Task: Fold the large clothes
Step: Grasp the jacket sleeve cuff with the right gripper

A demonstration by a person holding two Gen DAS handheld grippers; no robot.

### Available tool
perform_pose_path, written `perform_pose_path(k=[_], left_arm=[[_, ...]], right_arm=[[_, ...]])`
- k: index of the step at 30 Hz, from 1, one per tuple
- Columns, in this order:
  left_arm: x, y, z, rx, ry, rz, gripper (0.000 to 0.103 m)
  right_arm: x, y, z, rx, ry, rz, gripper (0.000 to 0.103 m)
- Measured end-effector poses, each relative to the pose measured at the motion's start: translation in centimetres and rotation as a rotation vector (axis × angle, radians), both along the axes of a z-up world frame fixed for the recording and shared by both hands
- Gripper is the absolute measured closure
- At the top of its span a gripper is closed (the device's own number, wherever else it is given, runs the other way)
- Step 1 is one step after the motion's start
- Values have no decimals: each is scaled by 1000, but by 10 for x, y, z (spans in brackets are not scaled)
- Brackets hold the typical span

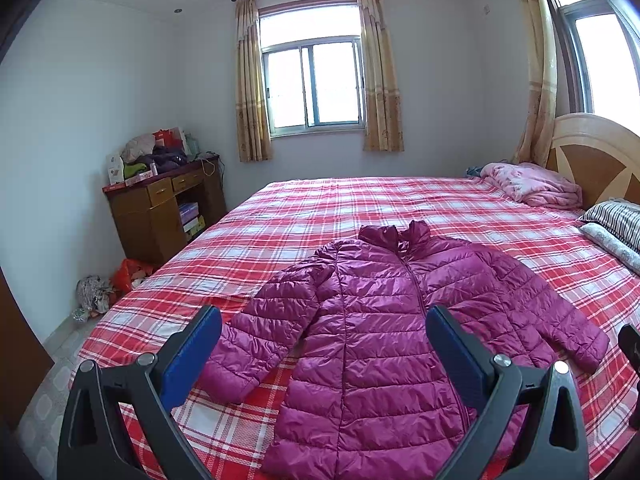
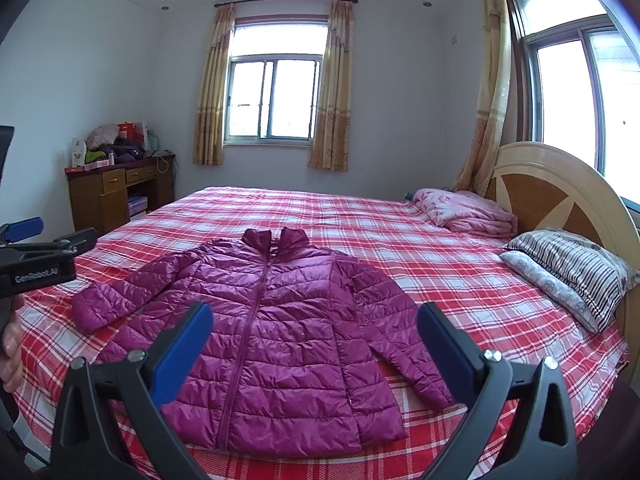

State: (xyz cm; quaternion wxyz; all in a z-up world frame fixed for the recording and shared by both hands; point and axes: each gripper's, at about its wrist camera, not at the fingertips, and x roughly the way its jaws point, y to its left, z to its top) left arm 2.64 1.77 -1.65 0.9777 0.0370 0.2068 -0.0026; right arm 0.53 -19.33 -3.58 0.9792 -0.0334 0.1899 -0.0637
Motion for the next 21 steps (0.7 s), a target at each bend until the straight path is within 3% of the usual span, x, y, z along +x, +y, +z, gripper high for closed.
perform_pose_path(k=[10, 21], left_arm=[[67, -2, -55, 3, 133, -10, 1], [141, -36, -114, 56, 241, -55, 1]], right_arm=[[47, -93, -59, 161, 196, -167, 0], [70, -183, -113, 312, 323, -368, 0]])
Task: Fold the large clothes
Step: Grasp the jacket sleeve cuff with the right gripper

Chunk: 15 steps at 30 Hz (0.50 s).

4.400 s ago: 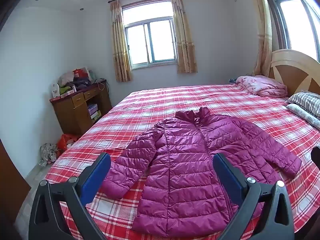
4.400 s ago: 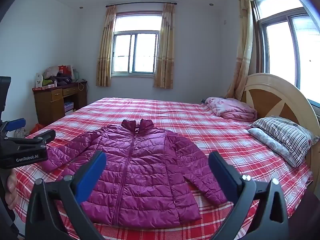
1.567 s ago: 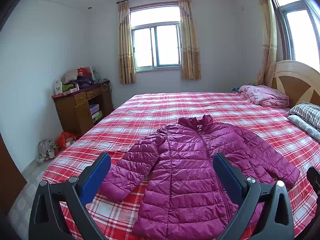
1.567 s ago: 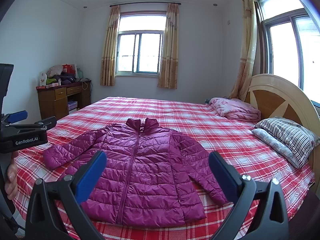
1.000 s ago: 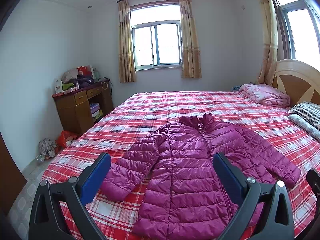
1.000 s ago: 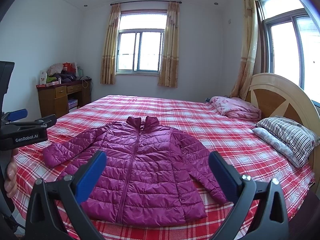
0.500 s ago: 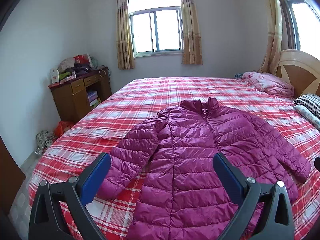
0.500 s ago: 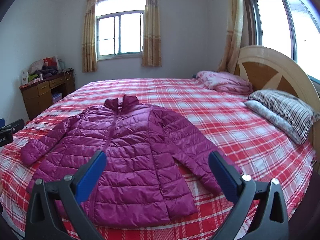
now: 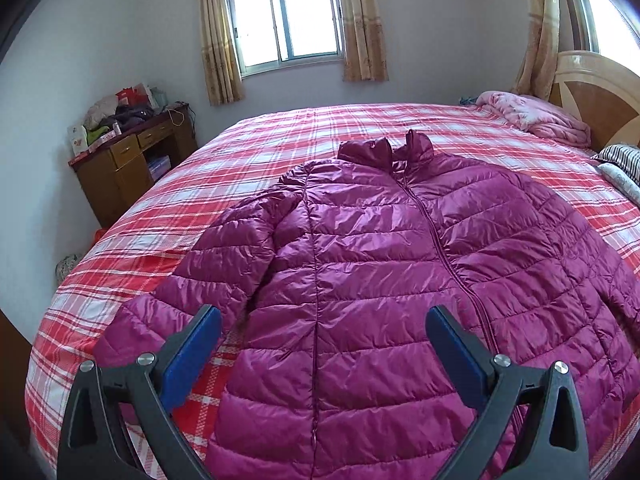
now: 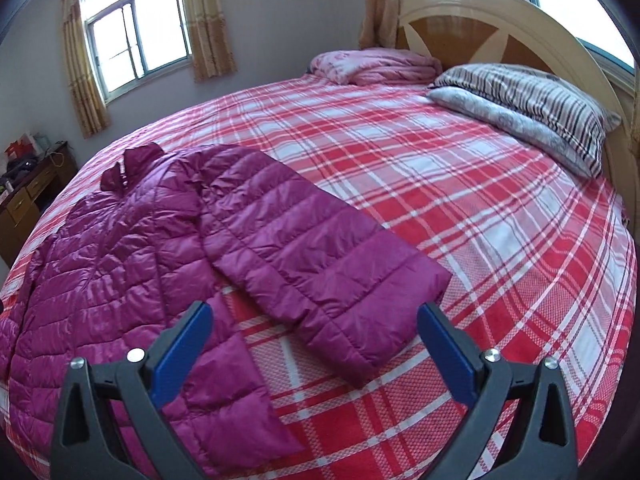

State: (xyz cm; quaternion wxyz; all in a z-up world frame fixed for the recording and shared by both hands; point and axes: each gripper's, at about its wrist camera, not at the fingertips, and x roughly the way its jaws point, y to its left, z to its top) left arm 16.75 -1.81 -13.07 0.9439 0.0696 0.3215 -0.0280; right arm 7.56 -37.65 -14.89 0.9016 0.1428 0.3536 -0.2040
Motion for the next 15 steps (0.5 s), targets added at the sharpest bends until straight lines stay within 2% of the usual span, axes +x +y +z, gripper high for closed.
perform_pose_path(k=[5, 9, 11, 12, 14, 15], left_arm=[[31, -10, -18, 18, 21, 6, 1], [50, -13, -29, 26, 43, 16, 1], [57, -14, -33, 27, 53, 19, 1], [59, -15, -35, 28, 55, 20, 1], [64, -15, -38, 32, 63, 20, 1], [66, -16, -39, 33, 66, 18, 1]], right_arm=[[0, -34, -15, 76, 26, -94, 0], [6, -46, -29, 136, 49, -104, 1], [9, -46, -36, 165, 62, -87, 12], [11, -45, -39, 176, 68, -74, 22], [11, -39, -37, 136, 48, -57, 32], [12, -39, -36, 134, 40, -41, 54]])
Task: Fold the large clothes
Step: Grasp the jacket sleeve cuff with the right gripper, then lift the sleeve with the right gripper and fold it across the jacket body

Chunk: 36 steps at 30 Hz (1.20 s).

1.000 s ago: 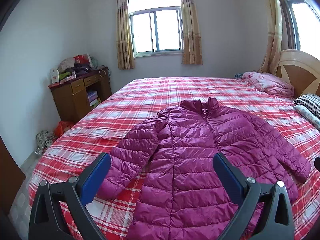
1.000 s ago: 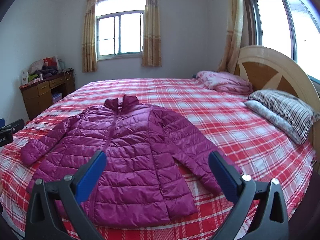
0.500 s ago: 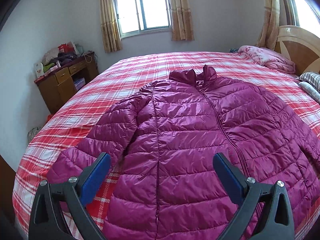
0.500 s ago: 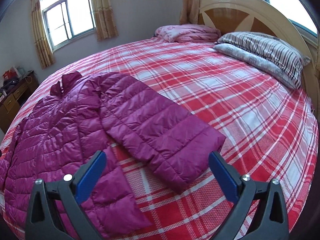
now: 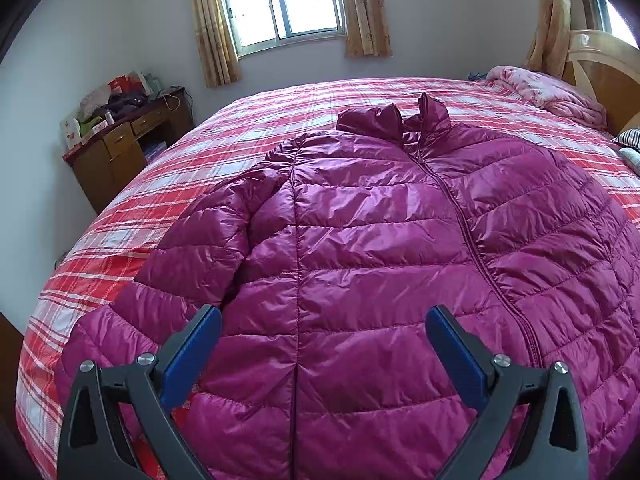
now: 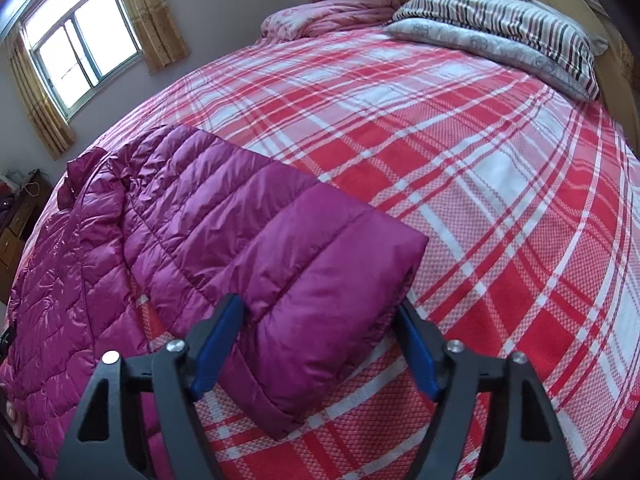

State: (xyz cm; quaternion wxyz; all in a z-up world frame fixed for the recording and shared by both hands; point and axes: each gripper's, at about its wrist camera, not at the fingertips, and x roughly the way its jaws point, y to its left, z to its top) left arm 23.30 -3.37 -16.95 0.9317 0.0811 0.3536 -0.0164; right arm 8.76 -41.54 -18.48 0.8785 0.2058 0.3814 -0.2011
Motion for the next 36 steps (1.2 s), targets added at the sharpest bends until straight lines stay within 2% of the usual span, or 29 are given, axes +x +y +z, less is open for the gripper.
perform_pose_path(k=[1, 3, 7, 13, 17, 27, 36], left_arm=[[1, 0, -1, 0, 3, -2, 1], [2, -1, -2, 1, 3, -7, 1], [2, -3, -1, 4, -1, -17, 1], [1, 2, -1, -1, 4, -23, 1], [0, 12, 3, -5, 1, -17, 1], [0, 36, 15, -26, -25, 13, 1], [21, 58, 11, -27, -23, 66, 1]], right_arm=[[0, 0, 2, -1, -4, 5, 67], [1, -6, 5, -2, -12, 11, 83], [14, -25, 21, -78, -6, -18, 91], [39, -61, 55, -192, -32, -110, 92], [51, -68, 79, -246, -59, -126, 92], [92, -17, 148, -435, -151, -21, 92], [118, 45, 181, -553, -213, 110, 93]])
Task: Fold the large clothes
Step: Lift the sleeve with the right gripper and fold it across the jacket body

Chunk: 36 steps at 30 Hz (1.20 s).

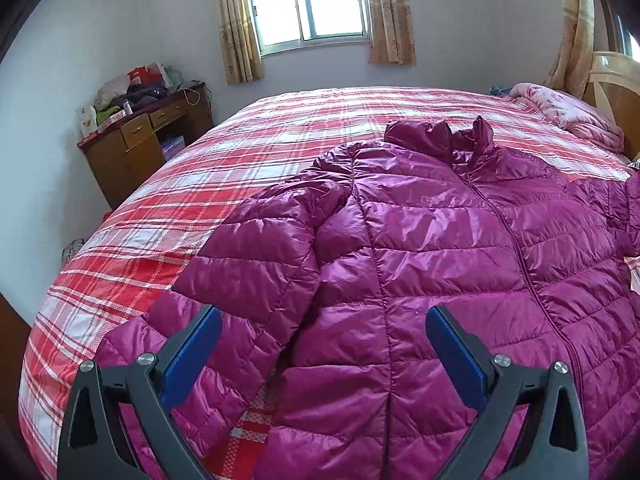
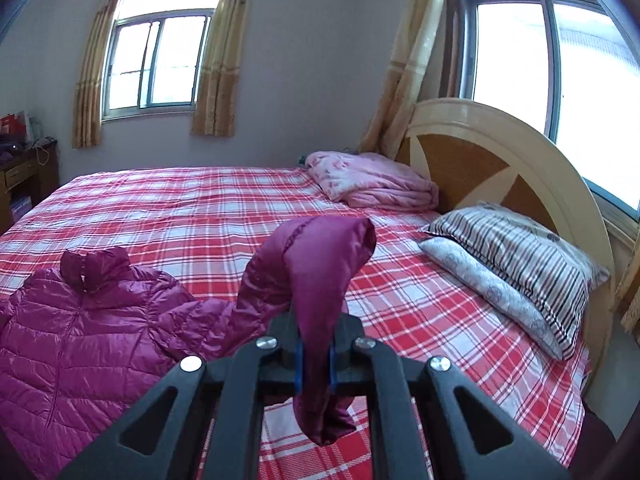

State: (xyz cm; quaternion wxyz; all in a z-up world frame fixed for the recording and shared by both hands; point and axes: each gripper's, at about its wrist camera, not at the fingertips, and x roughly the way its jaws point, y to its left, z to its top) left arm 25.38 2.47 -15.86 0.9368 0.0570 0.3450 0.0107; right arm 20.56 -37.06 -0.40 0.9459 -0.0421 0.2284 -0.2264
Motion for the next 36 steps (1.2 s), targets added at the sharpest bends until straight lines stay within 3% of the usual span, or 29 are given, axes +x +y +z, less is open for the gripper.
perform_pose_path(k=[8, 16, 25, 36], left_arm=[[6, 5, -5, -22, 10, 6, 1], [8, 7, -7, -42, 19, 5, 1], [12, 11, -9, -46, 22, 15, 1], [17, 12, -12, -22, 35, 19, 1]], right_arm=[[20, 64, 11, -85, -5, 124, 92], [43, 121, 1, -146, 29, 247, 93], [70, 172, -26, -189, 74, 374, 93], [105, 229, -85, -165, 167, 499, 93]])
